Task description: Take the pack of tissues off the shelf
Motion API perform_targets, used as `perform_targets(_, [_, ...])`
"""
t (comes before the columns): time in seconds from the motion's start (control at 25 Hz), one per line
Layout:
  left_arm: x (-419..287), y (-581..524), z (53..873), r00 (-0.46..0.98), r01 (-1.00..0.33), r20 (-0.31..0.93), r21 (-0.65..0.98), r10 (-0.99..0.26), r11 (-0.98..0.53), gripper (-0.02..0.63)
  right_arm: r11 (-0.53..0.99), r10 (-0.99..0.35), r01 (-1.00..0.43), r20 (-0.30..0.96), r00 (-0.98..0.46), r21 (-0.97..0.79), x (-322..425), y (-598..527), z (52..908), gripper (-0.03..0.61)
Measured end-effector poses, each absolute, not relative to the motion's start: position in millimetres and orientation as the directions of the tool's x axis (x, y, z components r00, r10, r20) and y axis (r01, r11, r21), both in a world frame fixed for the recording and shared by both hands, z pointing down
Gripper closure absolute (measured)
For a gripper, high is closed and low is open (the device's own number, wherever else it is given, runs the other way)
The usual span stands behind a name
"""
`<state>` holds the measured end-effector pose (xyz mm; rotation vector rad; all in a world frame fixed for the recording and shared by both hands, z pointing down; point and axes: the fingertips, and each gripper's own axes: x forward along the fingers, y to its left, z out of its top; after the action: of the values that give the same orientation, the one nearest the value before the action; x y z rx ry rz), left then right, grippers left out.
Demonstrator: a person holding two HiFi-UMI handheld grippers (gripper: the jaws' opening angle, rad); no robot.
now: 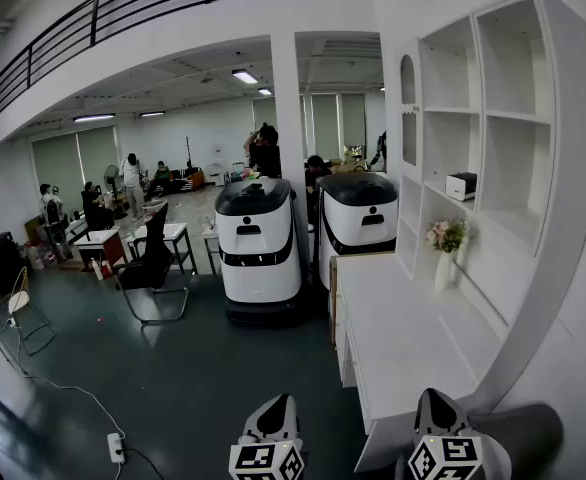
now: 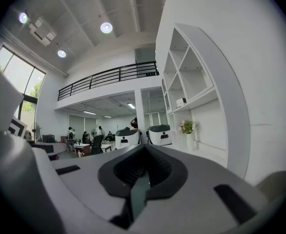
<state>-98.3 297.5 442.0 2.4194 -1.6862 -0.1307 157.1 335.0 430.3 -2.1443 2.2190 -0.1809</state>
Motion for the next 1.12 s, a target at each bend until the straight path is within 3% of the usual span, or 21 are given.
perform_targets(0.64, [-108, 280, 449, 0.332, -0.926, 0.046, 0.206, -0.942, -0.317, 0.595, 0.002, -0.999, -0.988, 0.052, -0.01, -0.153, 156, 316, 439, 0.568])
perform_targets(0.72, [-110, 278, 450, 0.33, -0.927, 0.046, 0.208, -0.943, -0.314, 0.595, 0.015, -0.998, -0.988, 0.053, -0.023, -0.152, 155, 314, 439, 0.503])
perform_targets(0.92, [-114, 276, 450, 0.325, -0.927, 0.045, 0.211, -0.945, -0.309, 0.595, 0.022, -0.998, -0.99, 0.051, -0.03, -0.143, 149, 312, 438, 0.456])
perform_targets(1.12, [-120, 275, 452, 0.322, -0.929, 0.044, 0.209, -0.946, -0.306, 0.595, 0.026, -0.998, -0.99, 0.058, -0.034, -0.141, 143, 309, 438, 0.313])
